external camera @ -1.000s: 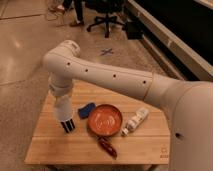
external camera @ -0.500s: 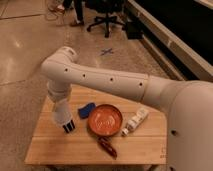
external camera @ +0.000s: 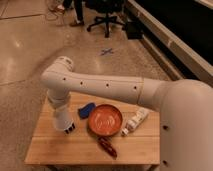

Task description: Place the ceramic cup over the eraser

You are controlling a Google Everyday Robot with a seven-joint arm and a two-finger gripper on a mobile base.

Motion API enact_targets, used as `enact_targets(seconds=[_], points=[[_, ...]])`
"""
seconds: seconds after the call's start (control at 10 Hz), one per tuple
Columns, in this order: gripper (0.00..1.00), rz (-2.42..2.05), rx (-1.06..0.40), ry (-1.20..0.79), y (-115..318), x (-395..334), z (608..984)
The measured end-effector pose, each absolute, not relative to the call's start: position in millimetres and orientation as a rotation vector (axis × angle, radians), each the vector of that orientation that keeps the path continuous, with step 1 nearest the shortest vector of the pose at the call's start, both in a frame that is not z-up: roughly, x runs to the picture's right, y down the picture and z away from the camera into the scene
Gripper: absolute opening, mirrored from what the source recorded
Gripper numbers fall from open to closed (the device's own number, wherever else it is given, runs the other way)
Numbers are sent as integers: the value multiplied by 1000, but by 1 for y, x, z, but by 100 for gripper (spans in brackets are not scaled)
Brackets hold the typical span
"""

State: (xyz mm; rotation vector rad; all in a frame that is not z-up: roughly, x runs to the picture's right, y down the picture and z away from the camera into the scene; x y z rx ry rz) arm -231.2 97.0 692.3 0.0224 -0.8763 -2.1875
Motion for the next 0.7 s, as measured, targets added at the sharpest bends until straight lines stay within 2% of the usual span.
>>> enact_targets(seconds=[0.6, 0.7], points=[[65, -2160, -17, -873, 121, -241, 719], [71, -2163, -24, -859, 123, -241, 725]])
